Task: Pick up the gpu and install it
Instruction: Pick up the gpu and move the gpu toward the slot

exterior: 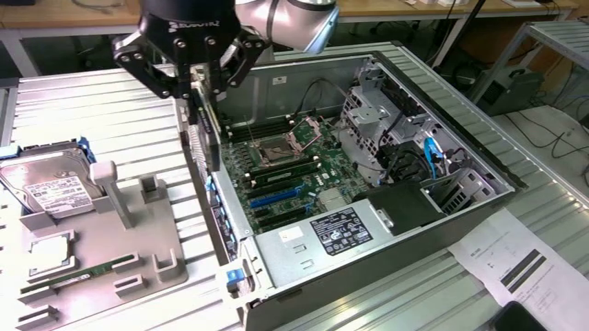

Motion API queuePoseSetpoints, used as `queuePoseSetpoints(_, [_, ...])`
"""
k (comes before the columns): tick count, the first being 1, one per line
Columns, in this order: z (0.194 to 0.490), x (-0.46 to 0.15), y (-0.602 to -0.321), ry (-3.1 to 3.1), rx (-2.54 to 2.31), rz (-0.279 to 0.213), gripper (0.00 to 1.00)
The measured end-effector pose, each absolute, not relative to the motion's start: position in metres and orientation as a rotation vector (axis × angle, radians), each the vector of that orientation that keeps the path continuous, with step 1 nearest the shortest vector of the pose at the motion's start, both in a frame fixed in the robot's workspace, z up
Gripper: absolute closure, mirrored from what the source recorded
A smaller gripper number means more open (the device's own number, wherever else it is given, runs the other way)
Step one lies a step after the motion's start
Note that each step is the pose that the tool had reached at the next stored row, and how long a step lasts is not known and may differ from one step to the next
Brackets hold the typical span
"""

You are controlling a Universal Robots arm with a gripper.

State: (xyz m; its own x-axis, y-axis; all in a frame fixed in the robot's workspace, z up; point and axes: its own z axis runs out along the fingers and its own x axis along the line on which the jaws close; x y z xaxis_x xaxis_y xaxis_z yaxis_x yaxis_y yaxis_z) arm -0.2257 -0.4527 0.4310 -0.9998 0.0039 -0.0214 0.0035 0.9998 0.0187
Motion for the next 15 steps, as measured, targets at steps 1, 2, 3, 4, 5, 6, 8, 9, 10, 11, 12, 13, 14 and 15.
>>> queuePoseSetpoints(1, [0.431, -0.221, -0.453, 3.12, 0.006, 0.029, 0.73])
queuePoseSetpoints(2, [0.431, -0.217, -0.453, 3.12, 0.006, 0.029, 0.73])
queuePoseSetpoints(3, [0.43, -0.212, -0.453, 3.12, 0.006, 0.029, 0.73])
queuePoseSetpoints(4, [0.43, -0.208, -0.452, 3.12, 0.006, 0.029, 0.73])
queuePoseSetpoints(5, [0.43, -0.203, -0.452, 3.12, 0.006, 0.029, 0.73])
queuePoseSetpoints(6, [0.429, -0.199, -0.452, 3.12, 0.006, 0.029, 0.73])
queuePoseSetpoints(8, [0.429, -0.189, -0.452, 3.12, 0.006, 0.029, 0.73])
queuePoseSetpoints(9, [0.428, -0.185, -0.452, 3.12, 0.006, 0.029, 0.73])
queuePoseSetpoints(10, [0.428, -0.18, -0.452, 3.12, 0.006, 0.029, 0.73])
queuePoseSetpoints(11, [0.428, -0.175, -0.452, 3.12, 0.006, 0.029, 0.73])
queuePoseSetpoints(12, [0.427, -0.171, -0.452, 3.12, 0.006, 0.029, 0.73])
queuePoseSetpoints(13, [0.427, -0.166, -0.452, 3.12, 0.006, 0.029, 0.73])
queuePoseSetpoints(14, [0.427, -0.162, -0.452, 3.12, 0.006, 0.029, 0.73])
queuePoseSetpoints(15, [0.426, -0.157, -0.452, 3.12, 0.006, 0.029, 0.73])
